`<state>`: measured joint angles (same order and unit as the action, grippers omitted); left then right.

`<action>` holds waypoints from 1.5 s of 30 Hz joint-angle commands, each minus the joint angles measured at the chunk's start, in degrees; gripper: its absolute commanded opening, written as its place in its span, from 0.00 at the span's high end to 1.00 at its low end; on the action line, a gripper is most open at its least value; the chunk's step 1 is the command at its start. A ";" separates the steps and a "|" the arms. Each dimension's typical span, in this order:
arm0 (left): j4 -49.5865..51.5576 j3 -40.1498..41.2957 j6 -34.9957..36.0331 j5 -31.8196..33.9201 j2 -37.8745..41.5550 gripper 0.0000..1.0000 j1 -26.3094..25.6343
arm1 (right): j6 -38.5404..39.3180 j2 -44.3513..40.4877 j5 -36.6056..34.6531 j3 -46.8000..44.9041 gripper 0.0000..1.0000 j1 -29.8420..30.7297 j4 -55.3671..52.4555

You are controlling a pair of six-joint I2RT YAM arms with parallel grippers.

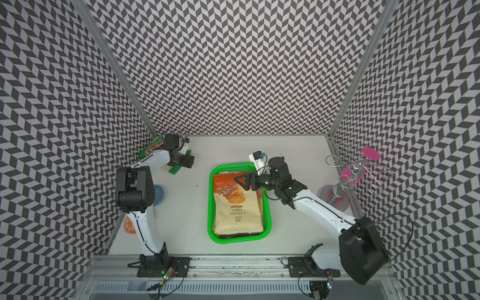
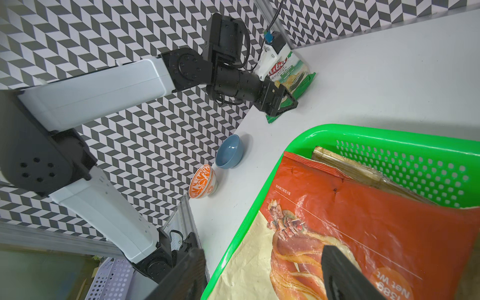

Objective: Put the potato chips into the basket
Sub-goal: Pick up the potato chip from the corner of the board.

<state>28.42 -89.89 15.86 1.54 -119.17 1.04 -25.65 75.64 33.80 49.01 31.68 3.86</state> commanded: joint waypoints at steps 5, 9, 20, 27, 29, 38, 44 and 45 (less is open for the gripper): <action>2.51 -10.23 -2.99 6.06 -8.97 0.08 0.46 | 1.52 -0.67 -1.36 0.29 0.26 -0.30 0.75; 7.59 -14.58 -3.74 1.68 -12.62 0.11 1.50 | 1.86 -1.08 -2.03 0.38 0.26 -0.24 0.35; 16.00 -18.69 -2.70 -5.59 -17.35 0.22 4.45 | 1.75 -1.97 -2.07 0.91 0.26 -0.25 0.25; 17.76 -17.99 -1.13 -10.51 -18.01 0.67 5.90 | 0.87 -2.13 -0.28 1.26 0.26 -0.24 0.73; 17.63 -17.36 -0.83 -10.87 -17.82 0.80 6.04 | 0.72 -2.39 -0.13 1.52 0.27 -0.30 0.59; 17.01 -14.99 0.87 -12.10 -14.68 1.00 6.83 | 0.65 -3.39 -0.01 1.74 0.27 -0.25 0.37; 15.32 -6.37 6.05 -15.40 -5.61 1.00 4.12 | 1.77 -4.02 0.64 1.13 0.27 -0.17 1.52; 14.90 -3.98 7.52 -15.65 -3.52 1.00 3.17 | 2.00 -4.10 0.89 0.87 0.27 -0.21 2.08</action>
<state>39.90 -98.06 19.40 -10.83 -126.87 6.96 -24.71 73.38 33.52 49.25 31.68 2.79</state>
